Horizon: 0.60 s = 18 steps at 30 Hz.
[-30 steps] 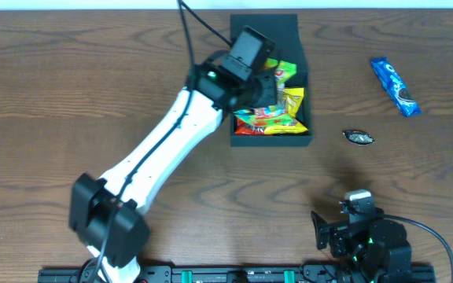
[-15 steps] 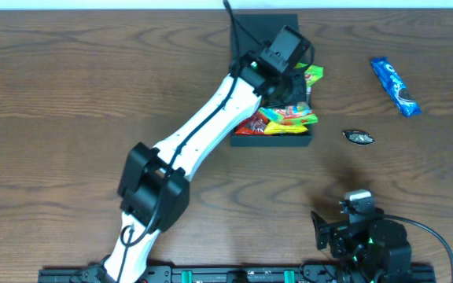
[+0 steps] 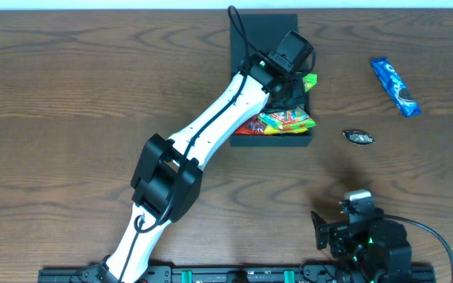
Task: Pack container
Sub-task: 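Lower the HARIBO bag into the box and open the left gripper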
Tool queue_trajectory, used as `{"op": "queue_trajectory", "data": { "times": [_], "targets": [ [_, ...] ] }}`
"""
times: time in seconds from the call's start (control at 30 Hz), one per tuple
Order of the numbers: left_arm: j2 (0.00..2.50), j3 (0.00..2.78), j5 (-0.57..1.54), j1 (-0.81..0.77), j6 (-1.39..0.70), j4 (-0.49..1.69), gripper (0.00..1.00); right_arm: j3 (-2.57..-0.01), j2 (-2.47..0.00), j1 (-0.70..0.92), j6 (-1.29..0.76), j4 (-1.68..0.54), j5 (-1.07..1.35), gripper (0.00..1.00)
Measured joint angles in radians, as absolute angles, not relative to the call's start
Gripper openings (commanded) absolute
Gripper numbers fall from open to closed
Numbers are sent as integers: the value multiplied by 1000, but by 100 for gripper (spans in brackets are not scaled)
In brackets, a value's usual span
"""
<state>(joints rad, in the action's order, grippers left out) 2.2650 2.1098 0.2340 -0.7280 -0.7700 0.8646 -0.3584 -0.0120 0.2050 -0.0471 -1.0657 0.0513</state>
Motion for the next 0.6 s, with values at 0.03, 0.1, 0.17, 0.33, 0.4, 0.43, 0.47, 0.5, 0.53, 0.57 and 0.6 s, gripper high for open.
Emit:
{"op": "queue_trajectory", "data": {
  "times": [0.03, 0.1, 0.17, 0.33, 0.4, 0.43, 0.47, 0.5, 0.53, 0.57, 0.6],
  "targets": [
    [2265, 2110, 232, -730, -772, 864, 6, -358, -12, 205, -47, -1066, 51, 99],
    [2265, 2110, 225, -734, -777, 864, 6, -358, -12, 205, -47, -1066, 51, 99],
    [2265, 2110, 213, -737, -781, 864, 6, -358, -12, 205, -47, -1066, 51, 99],
    [2275, 2110, 195, -741, -778, 860, 6, -358, -12, 205, -47, -1066, 51, 99],
    [2289, 2110, 195, -741, -777, 857, 6, -358, -12, 205, -47, -1066, 51, 99],
    [2297, 2110, 194, -741, -777, 857, 6, -358, -12, 205, -47, -1066, 51, 99],
    [2307, 2110, 192, -741, -776, 857, 6, -358, -12, 205, -47, -1066, 51, 99],
    [2319, 2110, 191, -741, -774, 857, 6, -358, -12, 205, -47, -1066, 51, 99],
    [2329, 2110, 191, -741, -773, 857, 6, -358, -12, 205, -47, -1066, 51, 99],
    [2336, 2110, 191, -741, -772, 856, 6, -358, -12, 205, -47, -1066, 51, 99],
    [2343, 2110, 191, -741, -770, 854, 6, -358, -12, 205, -47, -1066, 51, 99]
  ]
}}
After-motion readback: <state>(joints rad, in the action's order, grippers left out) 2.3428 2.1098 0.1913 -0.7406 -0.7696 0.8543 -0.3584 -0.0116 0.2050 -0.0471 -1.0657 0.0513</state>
